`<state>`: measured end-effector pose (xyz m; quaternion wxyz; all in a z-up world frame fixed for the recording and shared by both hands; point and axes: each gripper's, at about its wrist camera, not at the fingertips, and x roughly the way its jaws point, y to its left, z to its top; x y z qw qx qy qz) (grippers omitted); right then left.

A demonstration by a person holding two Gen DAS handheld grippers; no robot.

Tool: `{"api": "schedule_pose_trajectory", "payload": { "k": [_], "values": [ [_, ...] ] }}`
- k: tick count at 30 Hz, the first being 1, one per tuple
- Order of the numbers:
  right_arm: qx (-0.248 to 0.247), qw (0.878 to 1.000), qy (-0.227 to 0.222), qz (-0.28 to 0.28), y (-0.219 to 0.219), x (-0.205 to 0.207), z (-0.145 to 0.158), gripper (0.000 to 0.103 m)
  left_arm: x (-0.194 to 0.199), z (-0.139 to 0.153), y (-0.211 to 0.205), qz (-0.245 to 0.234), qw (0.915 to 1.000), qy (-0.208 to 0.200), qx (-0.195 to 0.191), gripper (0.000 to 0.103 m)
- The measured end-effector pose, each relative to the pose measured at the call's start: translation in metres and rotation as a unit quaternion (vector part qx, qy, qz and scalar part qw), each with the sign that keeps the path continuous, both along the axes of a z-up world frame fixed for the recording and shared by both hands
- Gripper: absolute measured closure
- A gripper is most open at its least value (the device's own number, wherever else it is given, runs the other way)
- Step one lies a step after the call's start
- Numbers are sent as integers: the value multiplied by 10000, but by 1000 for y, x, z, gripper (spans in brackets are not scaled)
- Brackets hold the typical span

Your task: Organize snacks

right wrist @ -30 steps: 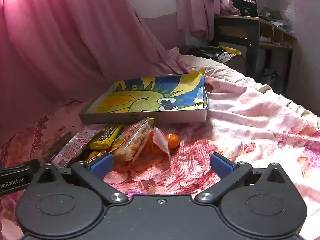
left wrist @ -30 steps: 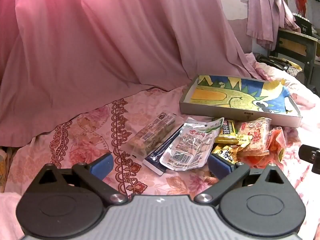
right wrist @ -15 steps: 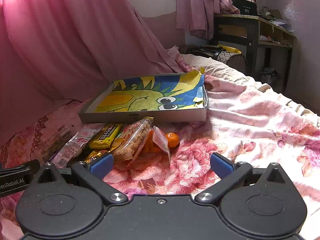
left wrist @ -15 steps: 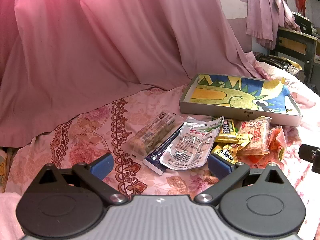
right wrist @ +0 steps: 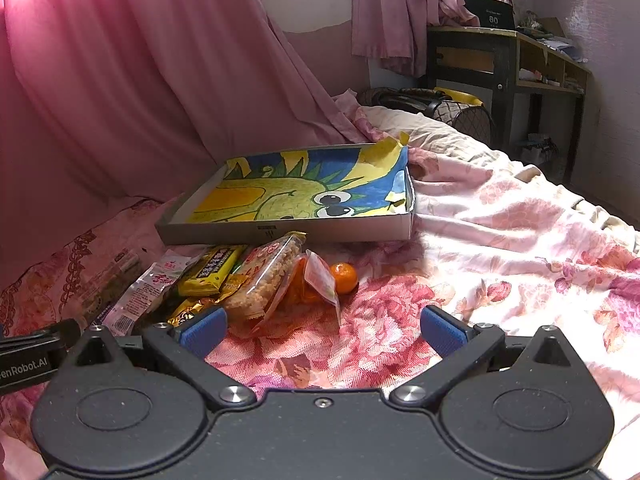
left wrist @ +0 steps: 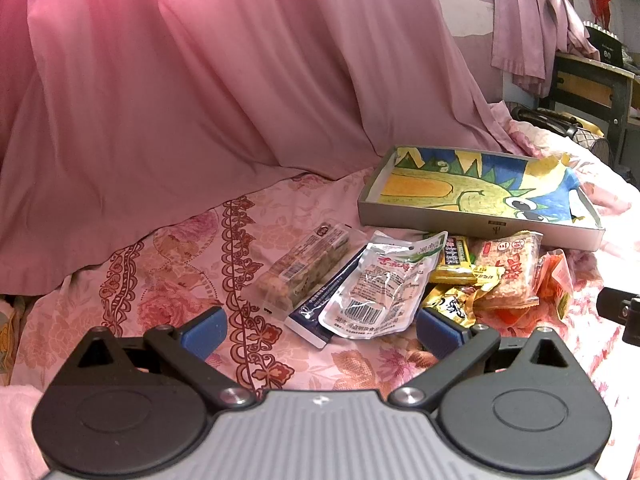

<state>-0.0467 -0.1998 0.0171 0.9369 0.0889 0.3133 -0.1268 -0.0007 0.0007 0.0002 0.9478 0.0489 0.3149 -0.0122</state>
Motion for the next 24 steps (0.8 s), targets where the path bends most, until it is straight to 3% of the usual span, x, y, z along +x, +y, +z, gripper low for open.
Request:
{"api": "schedule_pose_trajectory", "payload": {
  "k": [24],
  "values": [
    [2,10000,31,3,0,2,-1,0,1,0,-2,0,10000,20,27,0]
  ]
}}
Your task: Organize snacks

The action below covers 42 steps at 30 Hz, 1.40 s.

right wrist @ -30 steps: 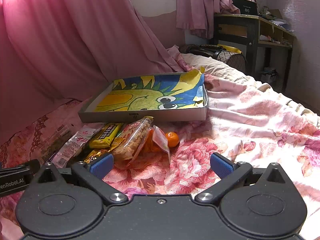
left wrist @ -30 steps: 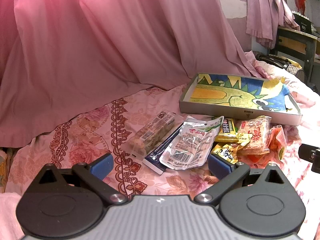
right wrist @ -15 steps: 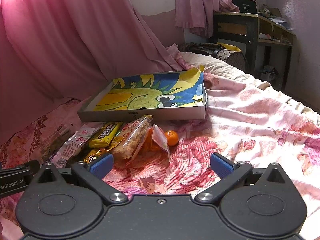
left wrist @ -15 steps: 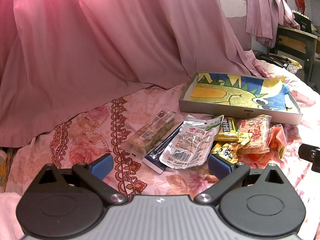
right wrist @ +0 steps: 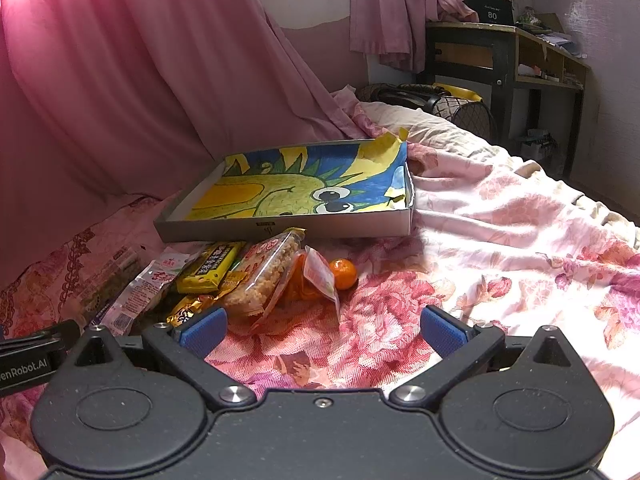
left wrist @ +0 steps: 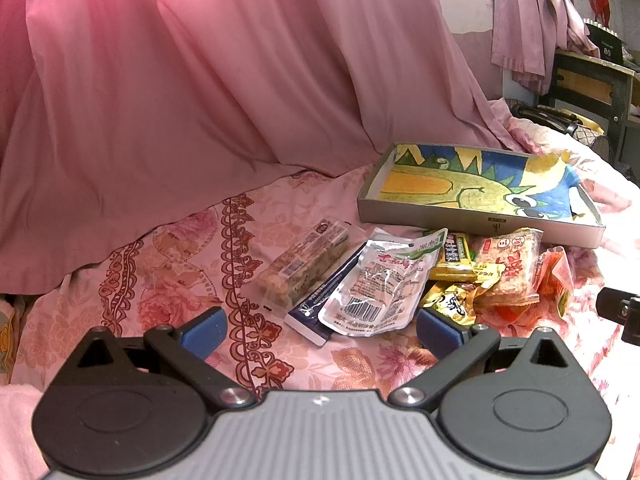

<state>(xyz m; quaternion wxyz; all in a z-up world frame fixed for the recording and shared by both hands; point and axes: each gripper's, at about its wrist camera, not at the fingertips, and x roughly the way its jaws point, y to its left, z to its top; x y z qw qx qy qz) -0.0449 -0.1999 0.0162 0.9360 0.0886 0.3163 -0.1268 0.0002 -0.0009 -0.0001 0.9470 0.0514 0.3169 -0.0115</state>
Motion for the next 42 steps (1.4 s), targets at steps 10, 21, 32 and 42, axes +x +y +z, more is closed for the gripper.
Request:
{"api": "schedule_pose_trajectory", "payload": {
  "k": [10,21,32,42],
  "values": [
    [-95,9999,53,37,0,-4,-6,0,-1,-5,-2,40,9999,86,56,0],
    [-186,9994,261,151,6,5,0,1,17,-5,1,-170,9978,637,-3,0],
    [-513,9946,355,829,6,28,8,1,65,1,8,-762,9897,1200,-184,0],
    [-1013,9760,277,1907,-1,62,8,1,108,-14,5,-1320,9786,1573,-163,0]
  ]
}}
